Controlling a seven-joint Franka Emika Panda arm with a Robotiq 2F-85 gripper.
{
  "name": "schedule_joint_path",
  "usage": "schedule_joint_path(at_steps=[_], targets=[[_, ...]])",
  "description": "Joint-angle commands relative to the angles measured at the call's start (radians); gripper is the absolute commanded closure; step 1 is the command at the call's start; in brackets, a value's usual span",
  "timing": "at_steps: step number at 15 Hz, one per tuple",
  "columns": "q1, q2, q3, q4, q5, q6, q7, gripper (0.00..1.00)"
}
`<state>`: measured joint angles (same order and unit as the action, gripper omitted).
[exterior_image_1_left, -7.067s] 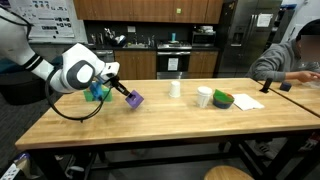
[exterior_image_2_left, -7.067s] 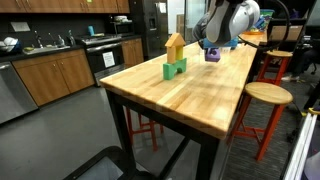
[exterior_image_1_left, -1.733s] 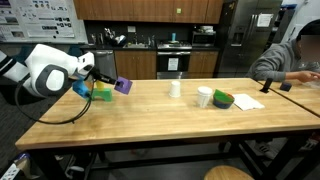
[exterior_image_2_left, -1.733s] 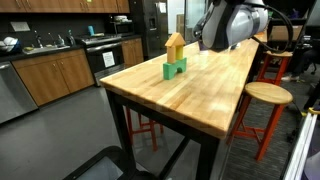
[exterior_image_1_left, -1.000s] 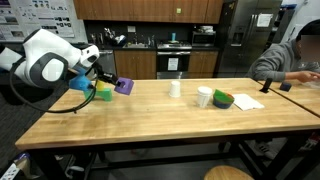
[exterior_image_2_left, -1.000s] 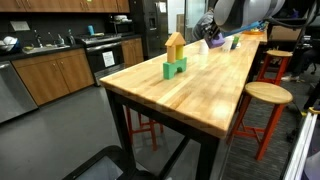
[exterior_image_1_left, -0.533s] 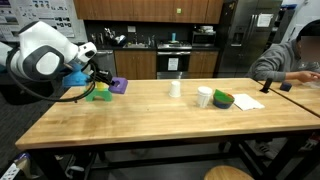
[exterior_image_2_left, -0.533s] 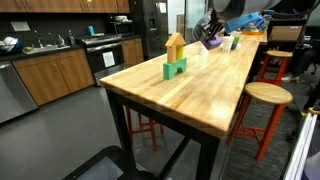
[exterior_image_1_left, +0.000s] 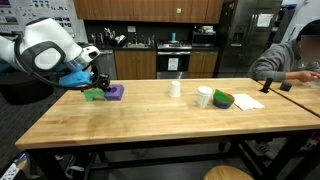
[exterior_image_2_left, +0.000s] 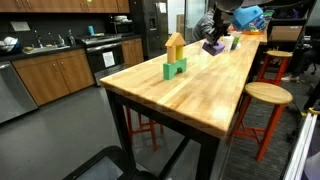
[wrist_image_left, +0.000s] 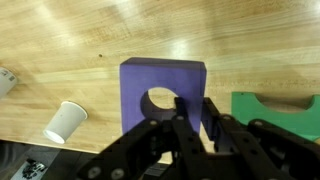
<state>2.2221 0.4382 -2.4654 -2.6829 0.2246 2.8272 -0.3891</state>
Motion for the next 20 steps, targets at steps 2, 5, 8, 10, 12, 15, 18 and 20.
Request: schedule_joint_path(at_steps=[2,5,8,10,12,15,18,20], targets=[[-0.013,0.032,0.005,0.019,0.038,-0.079,-0.075,0.95],[-0.015,0.038,0.010,0.024,0.062,-0.087,-0.088,0.95],[-0.014,0.042,0.015,0.024,0.092,-0.073,-0.086,0.95],[-0.042,0.071,0.062,0.006,0.117,-0.013,0.001,0.95],[-0.040,0.076,0.096,-0.006,0.160,0.057,0.069,0.95],[-0.036,0.079,0.148,-0.022,0.196,0.152,0.173,0.95],[-0.032,0.078,0.174,-0.034,0.202,0.217,0.249,0.95],[-0.030,0.080,0.180,-0.041,0.195,0.239,0.284,0.95]])
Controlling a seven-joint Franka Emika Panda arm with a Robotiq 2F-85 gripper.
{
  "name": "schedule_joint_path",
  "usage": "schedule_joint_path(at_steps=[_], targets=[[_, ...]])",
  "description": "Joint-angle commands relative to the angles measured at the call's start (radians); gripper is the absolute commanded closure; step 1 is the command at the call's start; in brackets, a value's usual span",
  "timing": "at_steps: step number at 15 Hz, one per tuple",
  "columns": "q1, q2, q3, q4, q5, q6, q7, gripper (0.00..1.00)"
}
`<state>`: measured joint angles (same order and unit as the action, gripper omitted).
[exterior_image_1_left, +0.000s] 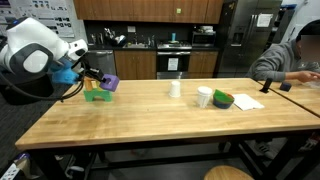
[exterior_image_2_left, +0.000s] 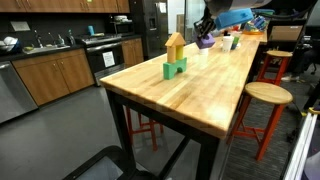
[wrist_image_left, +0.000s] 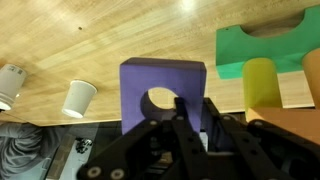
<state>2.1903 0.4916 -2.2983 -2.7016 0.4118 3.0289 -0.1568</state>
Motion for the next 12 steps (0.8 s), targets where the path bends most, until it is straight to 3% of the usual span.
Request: schedule_joint_path(at_steps=[1,9,12], targets=[[0.002,0.028,0.013,-0.027,0.007,0.049,0.067,0.95],[-0.075,-0.001,0.107,-0.031,0.002,0.107,0.222,0.95],[-0.138,-0.018,0.192,-0.037,-0.003,0.114,0.275,0.95]])
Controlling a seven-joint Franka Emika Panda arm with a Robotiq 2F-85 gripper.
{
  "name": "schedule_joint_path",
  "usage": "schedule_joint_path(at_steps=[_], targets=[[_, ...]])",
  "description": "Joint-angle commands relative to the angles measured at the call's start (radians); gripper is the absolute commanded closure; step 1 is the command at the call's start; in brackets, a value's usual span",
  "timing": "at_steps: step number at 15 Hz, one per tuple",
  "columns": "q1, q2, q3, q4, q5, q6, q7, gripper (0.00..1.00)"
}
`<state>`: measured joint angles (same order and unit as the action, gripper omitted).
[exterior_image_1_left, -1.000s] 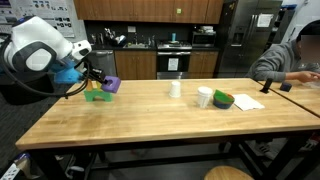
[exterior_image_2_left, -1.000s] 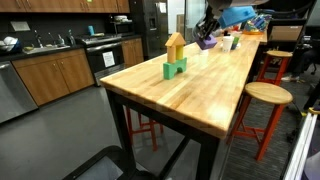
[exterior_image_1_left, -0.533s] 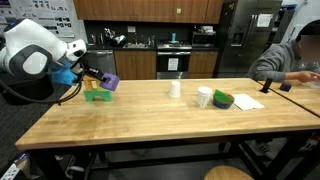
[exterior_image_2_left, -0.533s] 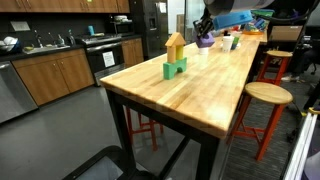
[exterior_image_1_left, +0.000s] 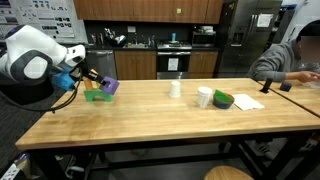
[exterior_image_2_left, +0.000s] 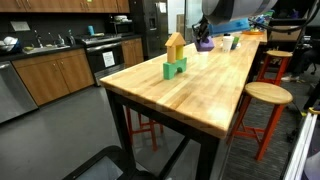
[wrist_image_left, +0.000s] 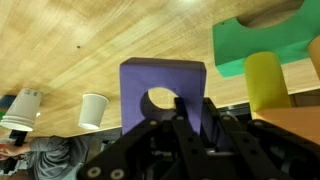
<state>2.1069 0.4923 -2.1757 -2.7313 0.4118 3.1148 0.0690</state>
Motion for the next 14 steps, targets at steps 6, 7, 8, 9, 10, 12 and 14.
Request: schedule_joint_path(at_steps=[6,7,8,9,10,12,14], targets=[[-0.233,-0.040,0.259,-0.010,0.017,0.098,0.166,0.95],[-0.258,-0.052,0.280,-0.010,0.023,0.120,0.185,0.95],[-0.290,-0.071,0.305,-0.014,0.027,0.148,0.204,0.95],[-0.314,-0.090,0.324,-0.025,0.033,0.181,0.221,0.95],[-0.345,-0.097,0.353,-0.035,0.036,0.207,0.240,0.95],[-0.414,-0.125,0.417,-0.064,0.044,0.275,0.270,0.95],[-0.553,-0.139,0.537,-0.052,0.036,0.318,0.297,0.95]])
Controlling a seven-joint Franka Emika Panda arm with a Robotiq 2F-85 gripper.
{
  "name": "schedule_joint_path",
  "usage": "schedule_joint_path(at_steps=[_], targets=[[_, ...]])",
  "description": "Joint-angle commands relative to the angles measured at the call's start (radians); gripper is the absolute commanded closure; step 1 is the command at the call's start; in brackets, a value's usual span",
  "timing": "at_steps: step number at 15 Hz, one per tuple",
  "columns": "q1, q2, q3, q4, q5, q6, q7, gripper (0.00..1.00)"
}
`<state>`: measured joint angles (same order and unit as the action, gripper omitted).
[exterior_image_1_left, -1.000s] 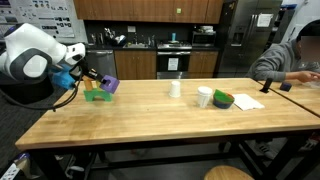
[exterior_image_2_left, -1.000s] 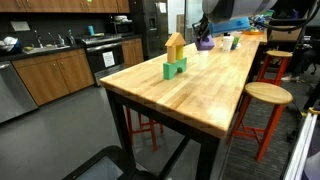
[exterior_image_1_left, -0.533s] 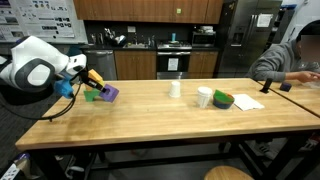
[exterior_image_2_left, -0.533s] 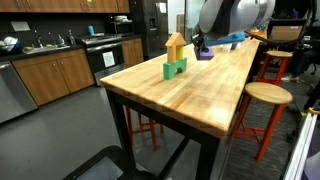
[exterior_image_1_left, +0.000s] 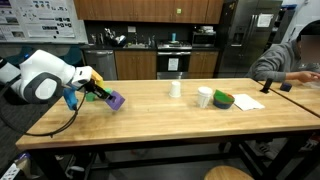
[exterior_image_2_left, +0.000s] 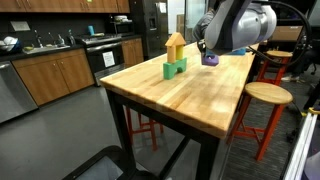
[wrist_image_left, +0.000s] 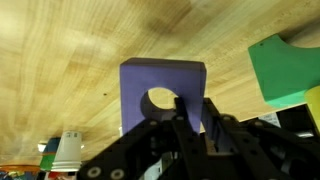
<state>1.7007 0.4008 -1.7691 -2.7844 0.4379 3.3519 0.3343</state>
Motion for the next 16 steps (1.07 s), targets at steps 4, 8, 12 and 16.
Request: schedule_joint_path(at_steps=[4,8,12,16], targets=[[-0.272,0.073,0.276,0.007,0.018,0.109,0.124,0.95],[-0.284,0.185,0.325,0.033,0.037,0.112,0.237,0.95],[-0.283,0.304,0.401,0.034,0.061,0.111,0.365,0.95],[-0.291,0.391,0.489,0.038,0.068,0.109,0.475,0.95]])
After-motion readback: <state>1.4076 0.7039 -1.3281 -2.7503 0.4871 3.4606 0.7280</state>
